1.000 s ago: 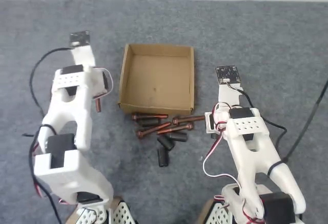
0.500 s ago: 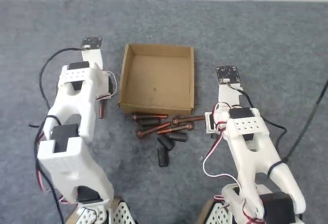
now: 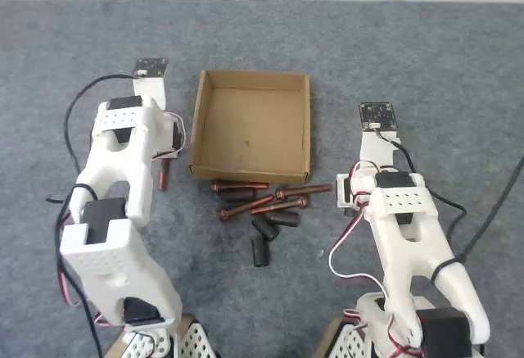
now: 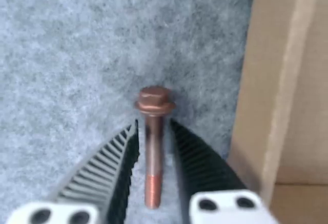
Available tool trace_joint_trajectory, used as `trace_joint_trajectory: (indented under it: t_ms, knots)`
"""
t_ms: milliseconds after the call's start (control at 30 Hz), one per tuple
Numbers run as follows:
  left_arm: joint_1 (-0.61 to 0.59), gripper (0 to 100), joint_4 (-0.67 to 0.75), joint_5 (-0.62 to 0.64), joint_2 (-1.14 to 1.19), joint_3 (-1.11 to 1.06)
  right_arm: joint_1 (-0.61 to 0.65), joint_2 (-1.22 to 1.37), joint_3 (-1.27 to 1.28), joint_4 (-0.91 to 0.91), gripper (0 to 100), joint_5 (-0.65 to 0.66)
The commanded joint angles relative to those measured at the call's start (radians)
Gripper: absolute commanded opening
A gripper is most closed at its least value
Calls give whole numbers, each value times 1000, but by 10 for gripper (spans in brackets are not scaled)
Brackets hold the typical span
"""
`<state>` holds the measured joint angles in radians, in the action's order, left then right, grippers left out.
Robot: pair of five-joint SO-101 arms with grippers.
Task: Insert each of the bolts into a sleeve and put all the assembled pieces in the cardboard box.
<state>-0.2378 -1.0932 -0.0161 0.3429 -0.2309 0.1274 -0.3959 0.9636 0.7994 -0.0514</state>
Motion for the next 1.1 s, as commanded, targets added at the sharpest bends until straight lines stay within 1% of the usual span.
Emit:
trace_joint_trajectory:
  t_ms: [0,67,233,333,667,767,833,933,1067]
  knots:
    - [11,148,-9,-6,-14,53,-12,-58,-8,-12,87,15]
    - [11,144,-11,-6,-12,53,-12,-58,-8,-12,104,15]
    - [11,137,-9,-6,-11,53,-16,-68,-8,-4,51,15]
    - [11,137,-8,-6,-11,53,-15,-68,-11,39,52,15]
    - [11,141,-6,-9,-9,54,-18,-70,-14,38,116,9]
    - [11,141,-6,-9,-9,54,-24,-70,-28,30,132,-63]
    - [11,141,3,-9,-9,54,-45,-70,-32,30,141,-80]
    - [11,141,5,-9,-9,54,-53,-70,-31,25,121,-78]
    - [11,141,5,-9,-9,54,-42,-68,-29,24,44,-78]
